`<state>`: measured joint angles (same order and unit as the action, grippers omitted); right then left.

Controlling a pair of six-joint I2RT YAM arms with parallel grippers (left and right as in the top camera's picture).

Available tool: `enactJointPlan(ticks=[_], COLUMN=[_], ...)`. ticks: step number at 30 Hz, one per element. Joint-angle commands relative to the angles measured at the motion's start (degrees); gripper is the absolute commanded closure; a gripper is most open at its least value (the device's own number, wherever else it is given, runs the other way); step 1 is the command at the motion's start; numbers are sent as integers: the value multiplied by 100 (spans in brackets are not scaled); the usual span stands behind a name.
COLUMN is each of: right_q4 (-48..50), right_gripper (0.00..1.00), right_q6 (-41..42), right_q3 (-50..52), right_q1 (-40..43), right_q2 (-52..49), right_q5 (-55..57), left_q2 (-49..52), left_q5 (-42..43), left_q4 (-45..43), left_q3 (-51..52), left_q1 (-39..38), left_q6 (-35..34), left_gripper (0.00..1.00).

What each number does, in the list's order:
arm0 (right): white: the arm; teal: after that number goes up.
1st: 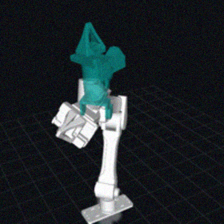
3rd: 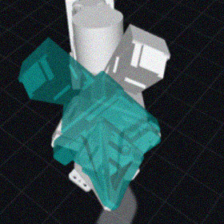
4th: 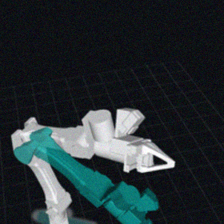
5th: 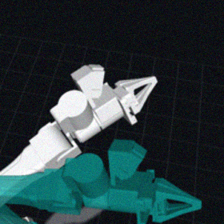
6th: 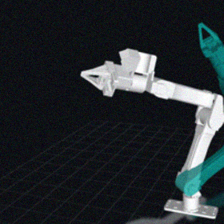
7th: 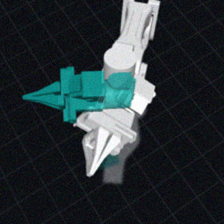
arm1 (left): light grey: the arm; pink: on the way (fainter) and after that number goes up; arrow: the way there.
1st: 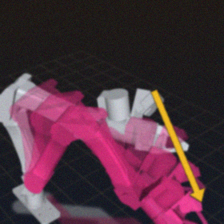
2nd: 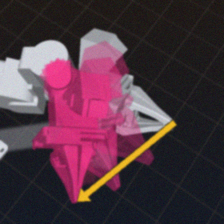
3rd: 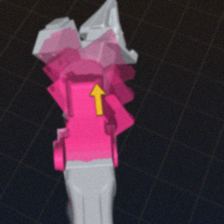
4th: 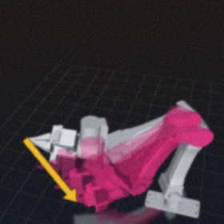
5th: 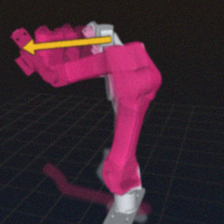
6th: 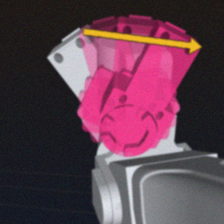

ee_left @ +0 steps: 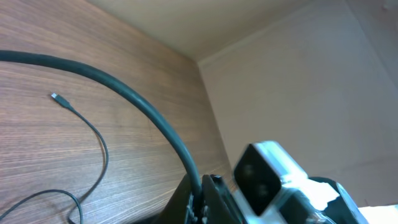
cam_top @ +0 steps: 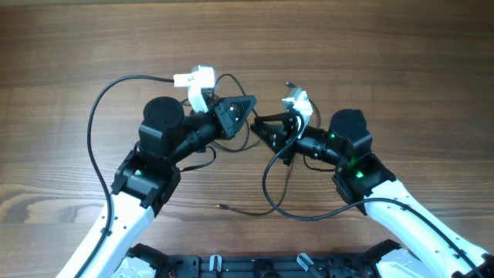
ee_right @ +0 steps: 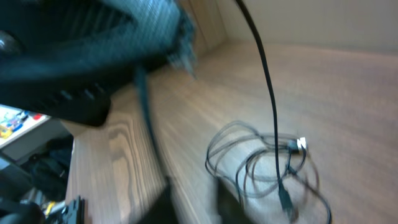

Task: Untangle cables
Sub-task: 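Pull one cable up and away to the right with the right gripper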

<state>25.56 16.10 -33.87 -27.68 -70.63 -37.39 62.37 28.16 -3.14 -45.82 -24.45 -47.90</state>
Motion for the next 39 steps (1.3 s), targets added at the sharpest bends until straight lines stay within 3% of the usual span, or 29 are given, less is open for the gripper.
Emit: enactJointPlan(ticks=[1, 4, 8, 13, 21, 23, 25, 26, 32, 39], right_q4=[278, 269, 170, -570, -802, -855, -994, -1082, -822, 101], right_gripper=[96, 96, 96, 96, 96, 96, 96, 96, 95, 96], right_q6=[435, 715, 835, 780, 636, 636, 629, 592, 114, -890], right_q3=[-33, -33, -140, -743, -1532, -1550, -1550, -1550, -1565, -1694], right_q1=[98, 472, 1285, 2177, 2524, 2524, 2524, 2524, 2527, 2538], right_q2=[105, 374, 813, 1128, 1121, 1121, 1117, 1117, 1117, 1095], right_q5=[267, 267, 162, 131, 138, 138, 138, 138, 581, 3327], left_q2=[2, 66, 459, 1513, 3130, 3407, 3654, 3762, 4109, 4151], left_q5=[-476, -1128, -1552, -1567, -1563, -1563, -1561, -1561, -1694, -1698], left_q4=[503, 1309, 2024, 1818, 1137, 927, 688, 560, 282, 369], left_q3=[-15, -15, -15, -15, -15, -15, -15, -15, -15, -15], left_q1=[-42, -44, -44, -44, -48, -48, -48, -48, -57, 31], left_q6=[-140, -142, -142, -146, -146, -168, -339, -474, -577, -767], left_gripper=[89, 76, 80, 80, 83, 76, 55, 54, 96, 96])
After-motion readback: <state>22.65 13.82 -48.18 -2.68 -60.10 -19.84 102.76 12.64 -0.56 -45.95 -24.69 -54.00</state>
